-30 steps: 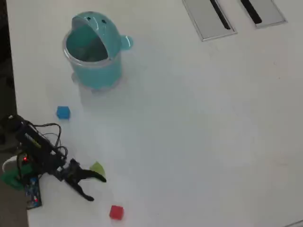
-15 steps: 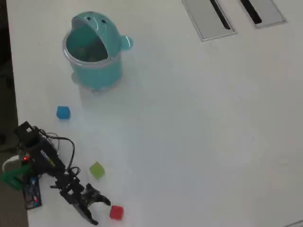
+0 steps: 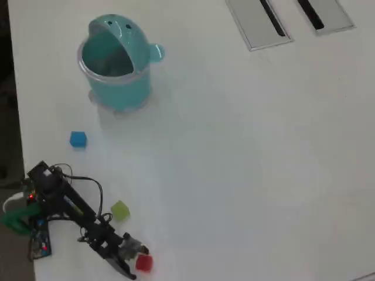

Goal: Grasp RGB lego blocks and put them in the bin one by one.

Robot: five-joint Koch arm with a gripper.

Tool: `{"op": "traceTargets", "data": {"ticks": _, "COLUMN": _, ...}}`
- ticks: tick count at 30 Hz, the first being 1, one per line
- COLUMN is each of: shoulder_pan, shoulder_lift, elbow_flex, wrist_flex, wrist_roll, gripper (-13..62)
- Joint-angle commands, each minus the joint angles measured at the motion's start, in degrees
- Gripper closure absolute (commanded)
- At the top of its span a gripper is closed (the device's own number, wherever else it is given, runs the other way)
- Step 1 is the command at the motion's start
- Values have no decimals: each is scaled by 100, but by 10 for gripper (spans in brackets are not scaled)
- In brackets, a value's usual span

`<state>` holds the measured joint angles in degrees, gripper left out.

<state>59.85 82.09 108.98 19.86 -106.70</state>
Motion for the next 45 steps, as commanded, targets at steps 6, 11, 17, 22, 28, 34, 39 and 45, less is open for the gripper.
{"op": "traceTargets", "data": {"ticks": 6, "shoulder_pan": 0, "shoulder_lift": -598, "elbow_flex": -1081, "wrist_flex": 325, "wrist_roll": -62, "gripper": 136}}
{"op": "traceTargets", "data": {"ticks": 11, "shoulder_pan": 18, "shoulder_lift": -510, "elbow_flex": -1116, "wrist_flex": 642, "wrist_roll": -62, "gripper": 136}}
{"op": "traceTargets", "data": {"ticks": 17, "shoulder_pan": -9, "shoulder_lift": -70, "elbow_flex": -1090, "wrist_flex": 1116, "wrist_roll": -62, "gripper": 135}}
{"op": "traceTargets", "data": {"ticks": 22, "shoulder_pan": -132, "shoulder_lift": 369, "elbow_flex": -967, "wrist_flex": 1441, "wrist_roll": -62, "gripper": 136}}
{"op": "traceTargets", "data": {"ticks": 28, "shoulder_pan": -281, "shoulder_lift": 554, "elbow_flex": -562, "wrist_flex": 1494, "wrist_roll": -26, "gripper": 136}}
{"op": "traceTargets", "data": {"ticks": 34, "shoulder_pan": -325, "shoulder_lift": 246, "elbow_flex": -448, "wrist_flex": 1178, "wrist_roll": 88, "gripper": 136}}
{"op": "traceTargets", "data": {"ticks": 39, "shoulder_pan": -343, "shoulder_lift": 35, "elbow_flex": -536, "wrist_flex": 1063, "wrist_roll": 123, "gripper": 136}}
{"op": "traceTargets", "data": {"ticks": 45, "shoulder_pan": -352, "shoulder_lift": -246, "elbow_flex": -668, "wrist_flex": 844, "wrist_roll": 264, "gripper": 138}}
